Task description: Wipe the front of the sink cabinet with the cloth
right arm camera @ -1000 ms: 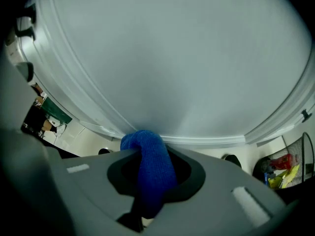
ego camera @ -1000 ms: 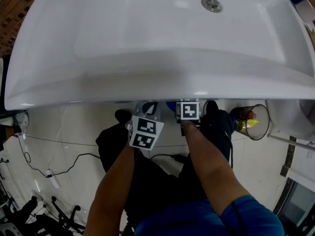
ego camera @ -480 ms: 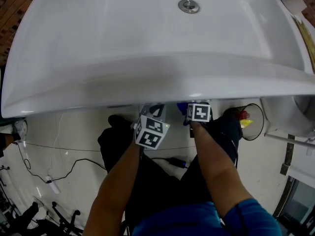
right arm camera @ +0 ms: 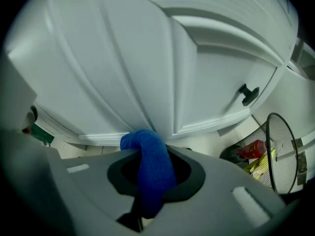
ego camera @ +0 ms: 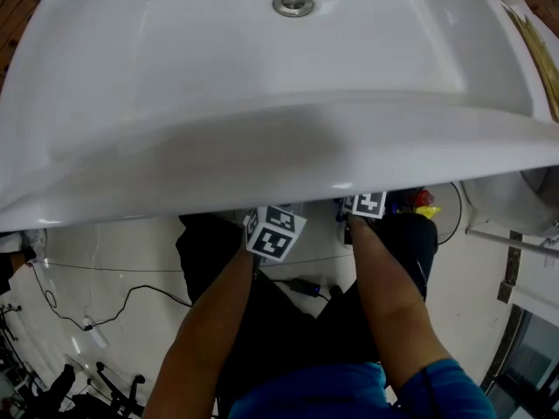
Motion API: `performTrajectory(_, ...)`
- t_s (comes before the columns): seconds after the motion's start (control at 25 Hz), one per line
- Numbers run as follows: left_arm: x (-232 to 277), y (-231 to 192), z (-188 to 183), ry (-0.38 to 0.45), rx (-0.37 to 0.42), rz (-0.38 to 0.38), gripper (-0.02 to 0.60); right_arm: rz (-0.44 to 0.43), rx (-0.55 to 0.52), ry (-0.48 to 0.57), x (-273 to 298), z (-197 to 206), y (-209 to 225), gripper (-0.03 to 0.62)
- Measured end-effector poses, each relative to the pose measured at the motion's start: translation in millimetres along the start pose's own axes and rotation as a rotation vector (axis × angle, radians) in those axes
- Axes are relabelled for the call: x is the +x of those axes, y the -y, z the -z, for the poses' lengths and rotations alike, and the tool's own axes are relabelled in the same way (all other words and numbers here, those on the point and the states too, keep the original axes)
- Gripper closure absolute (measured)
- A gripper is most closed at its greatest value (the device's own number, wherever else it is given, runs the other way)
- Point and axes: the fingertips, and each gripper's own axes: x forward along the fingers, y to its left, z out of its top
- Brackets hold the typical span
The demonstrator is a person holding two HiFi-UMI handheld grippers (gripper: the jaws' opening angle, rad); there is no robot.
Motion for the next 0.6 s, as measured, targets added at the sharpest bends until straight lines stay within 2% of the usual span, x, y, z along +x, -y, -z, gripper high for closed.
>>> performTrajectory(0.08,6.3,9.2,-3.1,-0.010,0.019,0.014,0.575,-0.084,0.008,0.059,-0.8,-11.4,-9.7,0.536)
performTrajectory(0.28,17.4,23.8,-6.9,-0.012,0.028,0.028,0.575,-0.383,0.023,0.292,-4.4,-55.4,-53.5,0.536)
performTrajectory(0.36,17.6,22.7,-12.2,-0.001,0.031,0.025,0.575,-0.477,0.026,0.359,-9.6,-64.2,-66.6,0.536)
performTrajectory(0.48,11.2,19.9,-21.3,0.036,-0.009,0.017,0.575,-0.578,0.031,0.419,-29.9,-60.6,-78.0,0.536)
performTrajectory(0.6,-2.0,20.9,-30.9,0.094,-0.083,-0.003,0.575,-0.632,0.023,0.518,-64.9,-53.6,-74.7,0.536)
